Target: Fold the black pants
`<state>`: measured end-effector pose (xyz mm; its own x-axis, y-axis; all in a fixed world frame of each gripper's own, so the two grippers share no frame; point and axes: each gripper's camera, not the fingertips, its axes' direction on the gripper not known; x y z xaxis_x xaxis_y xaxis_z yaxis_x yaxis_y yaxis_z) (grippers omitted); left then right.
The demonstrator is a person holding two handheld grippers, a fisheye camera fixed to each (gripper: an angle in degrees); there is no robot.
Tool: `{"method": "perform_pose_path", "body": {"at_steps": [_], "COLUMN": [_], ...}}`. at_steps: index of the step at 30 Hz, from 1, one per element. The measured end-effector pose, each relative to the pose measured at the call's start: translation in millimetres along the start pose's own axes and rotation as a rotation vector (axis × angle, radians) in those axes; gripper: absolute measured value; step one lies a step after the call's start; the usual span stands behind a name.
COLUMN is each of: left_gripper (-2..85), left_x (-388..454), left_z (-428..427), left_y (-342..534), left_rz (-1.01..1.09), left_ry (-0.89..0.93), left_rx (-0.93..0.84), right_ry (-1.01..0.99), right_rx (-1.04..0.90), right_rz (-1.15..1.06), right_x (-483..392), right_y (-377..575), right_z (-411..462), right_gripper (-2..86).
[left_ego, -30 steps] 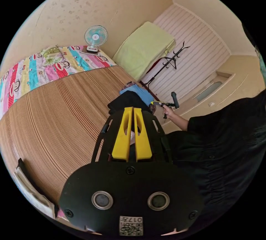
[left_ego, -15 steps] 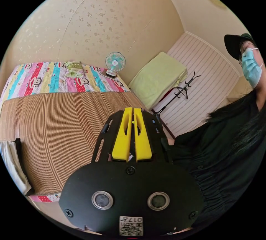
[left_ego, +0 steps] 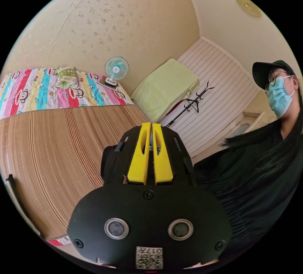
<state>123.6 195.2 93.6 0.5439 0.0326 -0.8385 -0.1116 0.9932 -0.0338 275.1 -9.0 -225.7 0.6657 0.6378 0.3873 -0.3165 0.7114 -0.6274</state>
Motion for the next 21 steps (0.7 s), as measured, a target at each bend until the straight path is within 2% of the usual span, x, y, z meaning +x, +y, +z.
{"method": "perform_pose_path", "body": {"at_steps": [4,9,11,13,15,16,18,20,21], "left_gripper": [-0.9,-0.3,0.5,1.2,2.1,3.0,6.1,8.3,8.5], "left_x": [11.8,51.4,68.6,70.4,64.4,61.5,61.3,77.9,83.9], "left_z": [15.2,29.2,41.1,49.5,60.5,70.9,86.1,102.6,107.6], "left_y": [-2.0,-5.0,-1.6,1.1,-1.5,-4.9,-8.6,-4.2,-2.7], "left_rz": [0.073,0.269,0.369,0.382,0.337,0.323,0.289,0.333,0.350], "left_ry": [-0.130,-0.281,-0.316,-0.274,-0.182,-0.102,-0.029,-0.023,-0.031], "left_rx": [-0.024,0.031,0.066,0.107,0.103,0.060,-0.014,-0.073,-0.093], "right_ry": [0.064,-0.004,-0.085,-0.053,-0.108,-0.296,-0.536,-0.453,-0.382], "right_rx": [0.104,0.023,0.078,0.124,0.148,0.224,0.391,0.309,0.248], "right_rz": [0.546,0.678,0.675,0.697,0.686,0.613,0.453,0.266,0.090], "right_x": [96.7,110.0,103.7,90.7,85.4,80.3,59.4,18.0,-20.4], "right_y": [96.7,168.8,175.6,173.5,170.0,167.3,159.5,132.8,114.7], "right_z": [-24.0,18.8,30.9,35.1,32.5,23.7,-4.6,-28.7,-43.4], "right_gripper": [10.0,10.7,9.7,7.4,5.5,4.4,3.6,3.1,2.8]}}
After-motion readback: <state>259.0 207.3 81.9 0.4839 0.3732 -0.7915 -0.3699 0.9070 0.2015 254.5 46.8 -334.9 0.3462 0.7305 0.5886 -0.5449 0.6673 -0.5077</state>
